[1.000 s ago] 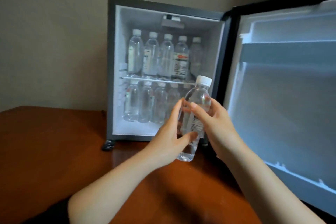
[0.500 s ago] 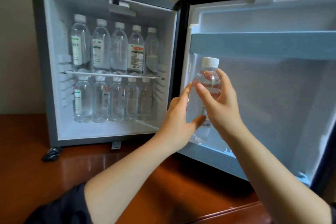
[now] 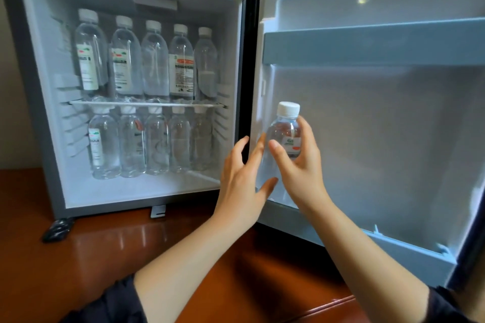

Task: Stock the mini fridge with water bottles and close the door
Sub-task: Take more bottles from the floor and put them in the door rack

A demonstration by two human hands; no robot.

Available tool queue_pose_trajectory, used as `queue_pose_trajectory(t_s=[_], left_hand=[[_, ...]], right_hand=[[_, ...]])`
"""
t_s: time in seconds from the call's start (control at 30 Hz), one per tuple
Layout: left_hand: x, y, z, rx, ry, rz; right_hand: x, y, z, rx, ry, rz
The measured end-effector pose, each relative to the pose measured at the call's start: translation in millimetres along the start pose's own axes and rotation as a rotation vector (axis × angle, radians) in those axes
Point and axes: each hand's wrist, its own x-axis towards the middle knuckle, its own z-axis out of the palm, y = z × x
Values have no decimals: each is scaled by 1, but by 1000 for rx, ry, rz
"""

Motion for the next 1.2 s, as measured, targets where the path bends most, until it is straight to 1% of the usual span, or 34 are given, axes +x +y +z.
queue_pose_trajectory(t_s=[0.17,0.4,0.5,0.57,0.63,0.7,0.77,0.83,0.9,0.97,1.07,1.13,1.2], left_hand=[[-6,-14,9,-44,-19,-16],[-8,-18,12,-55,2,1],[-9,-18,6,-47,-17,13],[-8,-17,-3,-41,-31,19],[-9,-14,-13,-18,-49,25],[-11,-12,-27,-7,-90,25],[-15,-11,-44,-14,-169,18],[-22,-14,-64,-4,-287,-12],[-31,-19,-86,53,-411,-73],[-43,-28,-110,138,-488,-135],[-66,-45,-147,236,-527,-244],[-85,-58,-173,269,-525,-341],[-107,-68,-201,293,-486,-436]], right_hand=[[0,8,0,74,78,-3],[0,13,4,-1,48,-18],[-2,11,4,-65,80,-26],[-5,8,4,-95,146,-77],[-9,5,2,-140,198,-184],[-14,1,2,-200,191,-312],[-20,-4,5,-213,139,-380],[-26,-11,14,-167,59,-389],[-33,-21,26,-119,-75,-336],[-42,-31,42,-104,-252,-250],[-58,-43,72,-136,-498,-181],[-70,-50,96,-131,-615,-158],[-84,-58,121,-111,-709,-141]])
